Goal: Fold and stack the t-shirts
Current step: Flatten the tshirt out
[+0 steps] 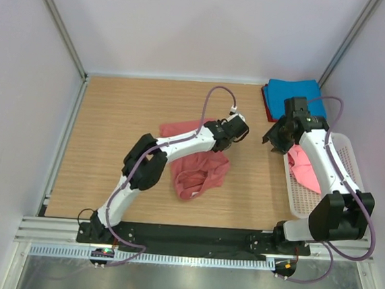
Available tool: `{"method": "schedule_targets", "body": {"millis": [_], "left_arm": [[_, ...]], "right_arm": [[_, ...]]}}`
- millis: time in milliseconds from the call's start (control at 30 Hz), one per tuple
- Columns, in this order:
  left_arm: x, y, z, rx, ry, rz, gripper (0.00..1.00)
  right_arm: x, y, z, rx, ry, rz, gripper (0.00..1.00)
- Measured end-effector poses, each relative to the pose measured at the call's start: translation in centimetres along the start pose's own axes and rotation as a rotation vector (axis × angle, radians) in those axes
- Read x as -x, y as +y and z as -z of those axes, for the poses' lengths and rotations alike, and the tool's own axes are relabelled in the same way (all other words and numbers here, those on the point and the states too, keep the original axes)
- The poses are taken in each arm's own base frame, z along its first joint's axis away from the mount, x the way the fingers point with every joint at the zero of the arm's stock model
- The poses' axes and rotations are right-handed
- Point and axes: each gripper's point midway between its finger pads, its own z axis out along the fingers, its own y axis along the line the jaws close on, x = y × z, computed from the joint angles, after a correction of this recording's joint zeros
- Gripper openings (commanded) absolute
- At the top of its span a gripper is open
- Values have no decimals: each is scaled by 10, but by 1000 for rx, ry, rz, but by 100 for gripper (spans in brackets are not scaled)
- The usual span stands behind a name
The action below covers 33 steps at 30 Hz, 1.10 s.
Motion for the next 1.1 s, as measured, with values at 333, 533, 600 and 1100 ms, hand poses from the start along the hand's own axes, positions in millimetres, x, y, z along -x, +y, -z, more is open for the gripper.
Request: {"method": "schedule_targets", "body": {"millis": [333, 533, 600, 1100], "left_arm": [[6, 139, 118, 67, -85, 375, 0], [-78, 225, 144, 166, -6, 673, 0], [-112, 232, 146, 188, 55, 719, 0], [-215, 242, 147, 207, 259, 979, 12]], "right_arm": [[-44, 70, -51, 144, 169, 236, 51], [-82, 96, -97, 233, 295, 425, 50], [-86, 98, -108, 247, 328, 452, 51], [-80, 137, -153, 285, 314, 605, 35]]}}
